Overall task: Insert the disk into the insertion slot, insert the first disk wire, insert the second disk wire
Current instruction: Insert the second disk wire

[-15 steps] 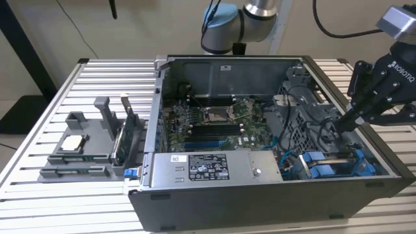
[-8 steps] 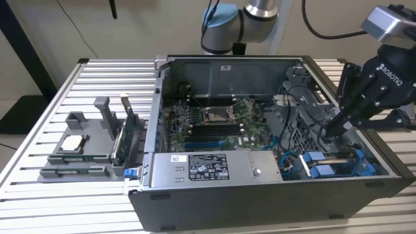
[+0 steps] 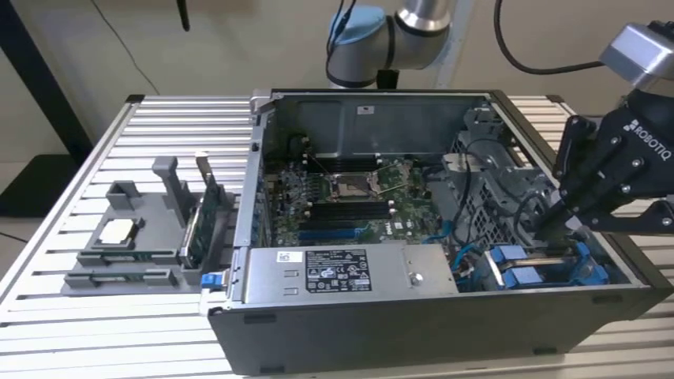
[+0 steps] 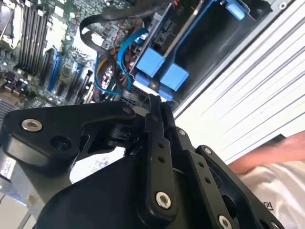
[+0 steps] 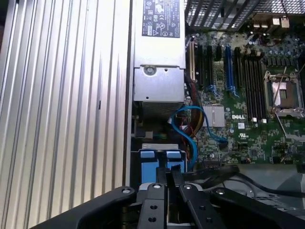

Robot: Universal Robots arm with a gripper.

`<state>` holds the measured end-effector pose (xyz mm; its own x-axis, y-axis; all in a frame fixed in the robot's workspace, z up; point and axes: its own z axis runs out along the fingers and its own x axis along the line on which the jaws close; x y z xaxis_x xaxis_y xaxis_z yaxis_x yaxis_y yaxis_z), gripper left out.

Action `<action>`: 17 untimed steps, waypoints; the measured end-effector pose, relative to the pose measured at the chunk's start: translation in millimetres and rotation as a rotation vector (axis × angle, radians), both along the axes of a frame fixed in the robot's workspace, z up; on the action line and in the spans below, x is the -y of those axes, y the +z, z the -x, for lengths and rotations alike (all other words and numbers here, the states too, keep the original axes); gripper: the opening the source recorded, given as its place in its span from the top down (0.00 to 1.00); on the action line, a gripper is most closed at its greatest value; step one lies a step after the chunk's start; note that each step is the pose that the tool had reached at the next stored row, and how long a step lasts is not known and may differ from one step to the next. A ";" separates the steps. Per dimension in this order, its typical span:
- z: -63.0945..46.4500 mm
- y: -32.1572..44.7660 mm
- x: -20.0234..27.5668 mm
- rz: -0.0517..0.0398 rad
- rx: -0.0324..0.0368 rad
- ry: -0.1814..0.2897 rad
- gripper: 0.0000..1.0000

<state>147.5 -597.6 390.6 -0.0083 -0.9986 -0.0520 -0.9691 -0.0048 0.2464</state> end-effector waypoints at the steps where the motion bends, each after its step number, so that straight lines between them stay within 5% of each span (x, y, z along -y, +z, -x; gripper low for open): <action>1: 0.4 -0.2 3.0 -0.0002 0.0019 0.000 0.84; 3: 2.6 -1.1 6.0 -0.0007 0.0170 0.000 0.84; 5: 6.2 -1.2 6.2 -0.0070 0.0445 0.000 0.84; 9: 15.3 -1.6 6.1 -0.0359 0.0986 0.000 0.84; 12: 22.2 -1.8 6.2 -0.0454 0.1461 0.000 0.84; 17: 30.1 -2.7 6.2 -0.0522 0.2348 0.001 0.84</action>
<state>117.4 -603.7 388.0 0.0116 -0.9945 -0.1039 -0.9998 -0.0131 0.0137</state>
